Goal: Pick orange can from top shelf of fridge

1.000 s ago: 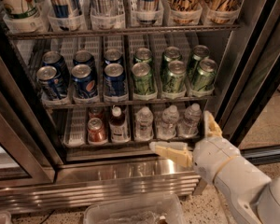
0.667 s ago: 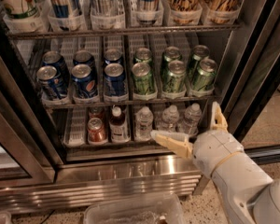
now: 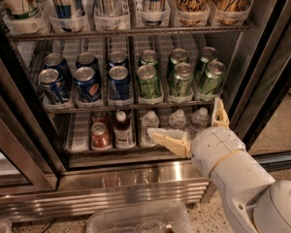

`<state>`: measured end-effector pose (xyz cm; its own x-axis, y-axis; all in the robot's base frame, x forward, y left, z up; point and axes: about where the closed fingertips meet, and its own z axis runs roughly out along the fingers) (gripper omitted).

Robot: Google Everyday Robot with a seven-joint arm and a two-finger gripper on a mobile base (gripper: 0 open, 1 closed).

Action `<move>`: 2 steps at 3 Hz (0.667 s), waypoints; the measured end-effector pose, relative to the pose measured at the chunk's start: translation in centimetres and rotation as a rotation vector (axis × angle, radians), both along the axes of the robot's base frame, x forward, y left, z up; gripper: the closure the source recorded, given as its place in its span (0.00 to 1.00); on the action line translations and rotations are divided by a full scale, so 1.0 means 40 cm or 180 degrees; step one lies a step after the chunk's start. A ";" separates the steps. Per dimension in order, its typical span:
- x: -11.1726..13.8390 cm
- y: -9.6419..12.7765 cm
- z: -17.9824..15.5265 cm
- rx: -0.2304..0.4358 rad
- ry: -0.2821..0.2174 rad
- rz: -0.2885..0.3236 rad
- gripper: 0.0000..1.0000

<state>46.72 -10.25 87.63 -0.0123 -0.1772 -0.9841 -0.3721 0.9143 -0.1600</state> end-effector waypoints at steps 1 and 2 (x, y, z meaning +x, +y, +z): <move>0.010 0.003 0.006 0.0040 -0.0047 0.0003 0.00; 0.032 -0.006 0.045 0.0045 -0.0171 -0.0096 0.00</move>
Offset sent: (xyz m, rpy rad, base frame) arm 0.0235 -0.0101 0.0328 0.0167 -0.0952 -0.0798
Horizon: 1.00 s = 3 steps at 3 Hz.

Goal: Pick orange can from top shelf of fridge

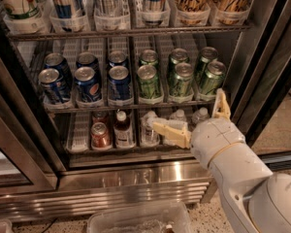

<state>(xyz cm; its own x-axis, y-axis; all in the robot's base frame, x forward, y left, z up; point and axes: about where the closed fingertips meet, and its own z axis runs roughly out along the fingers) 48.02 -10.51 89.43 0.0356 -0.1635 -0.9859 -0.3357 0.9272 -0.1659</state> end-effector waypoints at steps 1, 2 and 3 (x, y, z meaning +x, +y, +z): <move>0.020 0.000 0.037 -0.0084 -0.0091 -0.0120 0.00; 0.045 0.001 0.070 -0.0083 -0.0160 -0.0210 0.00; 0.062 -0.023 0.101 0.0001 -0.0226 -0.0283 0.00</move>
Offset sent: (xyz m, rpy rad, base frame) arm 0.0297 -0.0009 0.0429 -0.0237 -0.0755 -0.1039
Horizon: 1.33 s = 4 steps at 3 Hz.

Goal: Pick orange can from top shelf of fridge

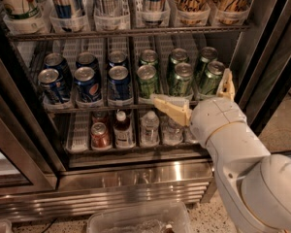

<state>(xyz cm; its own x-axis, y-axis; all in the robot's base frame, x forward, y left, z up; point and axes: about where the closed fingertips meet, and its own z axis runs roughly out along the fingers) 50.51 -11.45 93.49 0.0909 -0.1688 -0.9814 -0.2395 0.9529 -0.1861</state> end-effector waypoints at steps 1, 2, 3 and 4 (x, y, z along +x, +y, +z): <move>0.003 -0.041 0.033 0.0061 -0.0051 -0.0064 0.00; -0.008 -0.076 0.061 0.0084 -0.0093 -0.0104 0.00; -0.026 -0.098 0.082 0.0071 -0.0117 -0.0134 0.00; -0.048 -0.110 0.103 0.0007 -0.0120 -0.0144 0.00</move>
Offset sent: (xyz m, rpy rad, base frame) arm -0.0108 -0.0502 0.0375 0.0350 -0.0439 -0.0516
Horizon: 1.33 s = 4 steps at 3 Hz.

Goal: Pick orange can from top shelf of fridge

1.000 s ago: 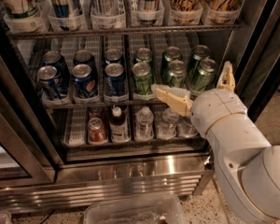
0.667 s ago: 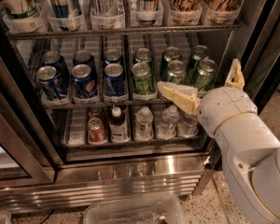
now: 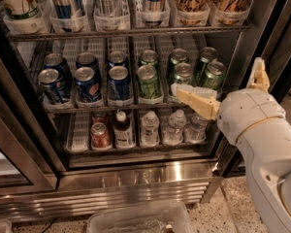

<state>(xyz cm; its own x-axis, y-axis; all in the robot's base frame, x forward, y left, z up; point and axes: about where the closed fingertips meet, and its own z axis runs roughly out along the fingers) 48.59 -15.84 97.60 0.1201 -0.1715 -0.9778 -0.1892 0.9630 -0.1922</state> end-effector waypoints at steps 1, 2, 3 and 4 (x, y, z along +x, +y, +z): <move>-0.008 -0.002 0.018 -0.0043 -0.0010 0.0018 0.00; 0.005 -0.017 0.037 0.0022 -0.0022 0.0019 0.00; 0.035 -0.075 0.094 0.0237 -0.0118 0.0024 0.00; 0.035 -0.075 0.094 0.0237 -0.0118 0.0024 0.00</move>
Offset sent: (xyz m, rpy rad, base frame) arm 0.0094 -0.0176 0.0253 0.0375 -0.0117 0.0038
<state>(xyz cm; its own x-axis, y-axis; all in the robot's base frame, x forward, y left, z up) 49.97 -18.85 101.38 0.1575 -0.0975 -0.9827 -0.1906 0.9734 -0.1271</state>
